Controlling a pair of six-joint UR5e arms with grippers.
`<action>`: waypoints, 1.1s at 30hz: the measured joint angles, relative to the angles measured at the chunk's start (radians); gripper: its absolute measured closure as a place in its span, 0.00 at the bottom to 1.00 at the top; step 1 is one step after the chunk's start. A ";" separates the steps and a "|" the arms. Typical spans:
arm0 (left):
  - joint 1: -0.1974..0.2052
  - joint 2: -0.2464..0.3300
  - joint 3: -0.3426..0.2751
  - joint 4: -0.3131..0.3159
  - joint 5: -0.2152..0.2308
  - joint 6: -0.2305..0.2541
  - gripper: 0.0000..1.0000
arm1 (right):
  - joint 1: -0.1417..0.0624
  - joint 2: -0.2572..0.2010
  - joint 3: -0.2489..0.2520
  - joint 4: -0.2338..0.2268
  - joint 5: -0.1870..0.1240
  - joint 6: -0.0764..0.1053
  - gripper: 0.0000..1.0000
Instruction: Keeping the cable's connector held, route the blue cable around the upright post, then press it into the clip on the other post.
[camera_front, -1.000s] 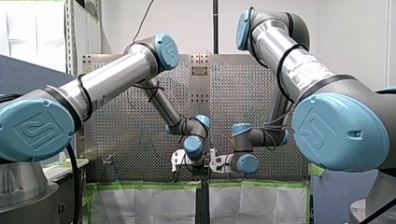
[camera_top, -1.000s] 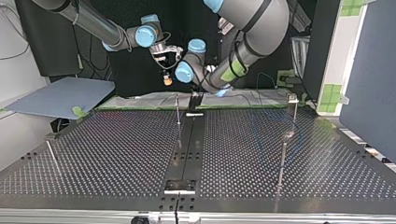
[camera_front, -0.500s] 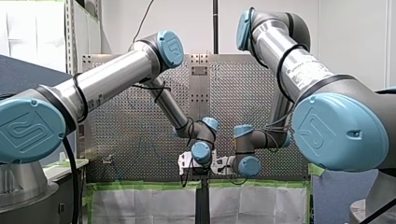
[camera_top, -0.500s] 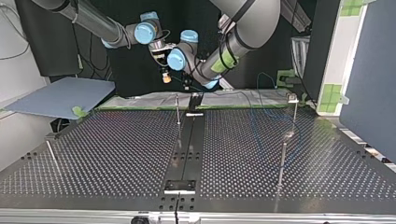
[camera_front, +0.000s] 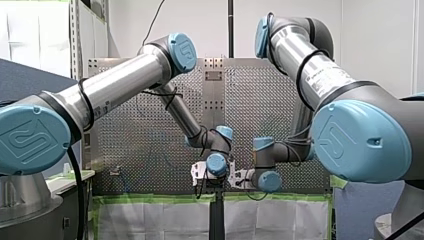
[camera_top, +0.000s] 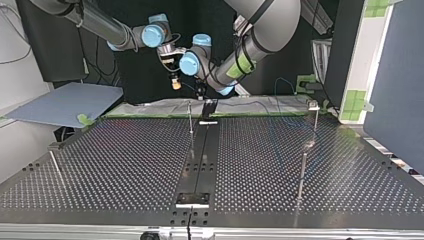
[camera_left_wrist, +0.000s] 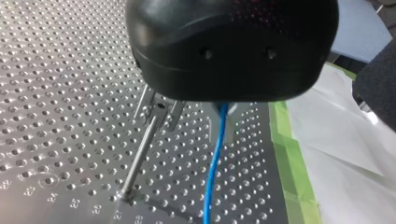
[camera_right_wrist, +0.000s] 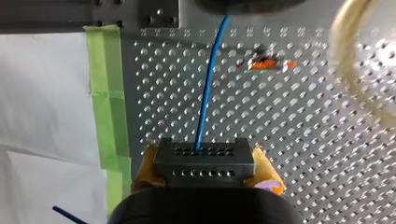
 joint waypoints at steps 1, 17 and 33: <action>0.000 0.000 0.000 0.001 -0.001 0.005 1.00 | -0.005 0.004 0.000 -0.007 -0.002 0.002 1.00; 0.027 0.000 0.000 0.027 0.018 0.099 1.00 | -0.053 0.010 -0.018 -0.024 -0.039 -0.049 1.00; 0.047 0.000 0.000 0.038 0.014 0.178 1.00 | -0.063 0.010 -0.060 0.021 -0.059 -0.080 1.00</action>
